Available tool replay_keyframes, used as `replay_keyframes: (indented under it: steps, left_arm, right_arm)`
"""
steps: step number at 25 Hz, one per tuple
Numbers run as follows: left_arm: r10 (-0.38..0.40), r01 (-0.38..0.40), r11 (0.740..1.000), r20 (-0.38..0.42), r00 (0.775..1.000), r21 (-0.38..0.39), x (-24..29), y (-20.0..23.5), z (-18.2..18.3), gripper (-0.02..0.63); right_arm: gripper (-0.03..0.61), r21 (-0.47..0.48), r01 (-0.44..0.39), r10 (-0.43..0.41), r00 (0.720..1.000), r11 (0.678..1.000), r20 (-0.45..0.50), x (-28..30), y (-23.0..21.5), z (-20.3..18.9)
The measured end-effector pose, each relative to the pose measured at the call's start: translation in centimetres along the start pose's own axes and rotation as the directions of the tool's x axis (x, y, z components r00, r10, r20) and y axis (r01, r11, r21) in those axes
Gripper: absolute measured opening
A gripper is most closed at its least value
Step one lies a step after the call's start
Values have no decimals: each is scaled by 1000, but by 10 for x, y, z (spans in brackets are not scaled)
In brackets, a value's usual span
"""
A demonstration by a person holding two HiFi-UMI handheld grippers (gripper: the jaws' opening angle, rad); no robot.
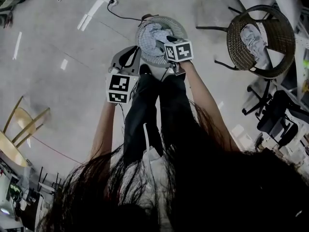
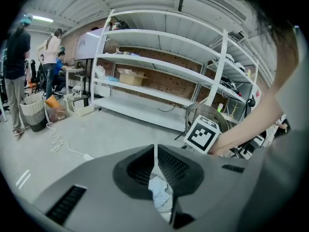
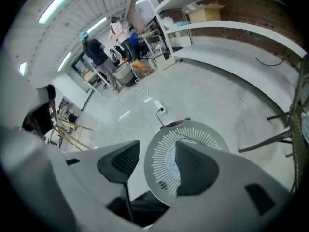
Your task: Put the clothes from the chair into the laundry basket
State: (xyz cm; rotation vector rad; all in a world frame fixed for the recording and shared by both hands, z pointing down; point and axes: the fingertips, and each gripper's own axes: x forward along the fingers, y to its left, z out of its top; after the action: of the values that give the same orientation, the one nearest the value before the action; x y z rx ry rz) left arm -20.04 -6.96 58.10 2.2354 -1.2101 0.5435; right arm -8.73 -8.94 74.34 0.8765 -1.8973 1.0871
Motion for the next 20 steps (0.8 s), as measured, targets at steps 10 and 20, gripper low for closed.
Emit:
replay_keyframes:
  steps: [10, 20]
  left_arm:
    - [-13, 14, 1000, 112, 994, -9, -22, -36, 72, 31]
    - [-104, 105, 994, 171, 980, 6, -36, -89, 129, 31]
  right_arm:
    - [236, 156, -127, 63, 929, 980, 364, -130, 32, 62]
    - [192, 199, -159, 18, 822, 967, 569, -247, 37, 92]
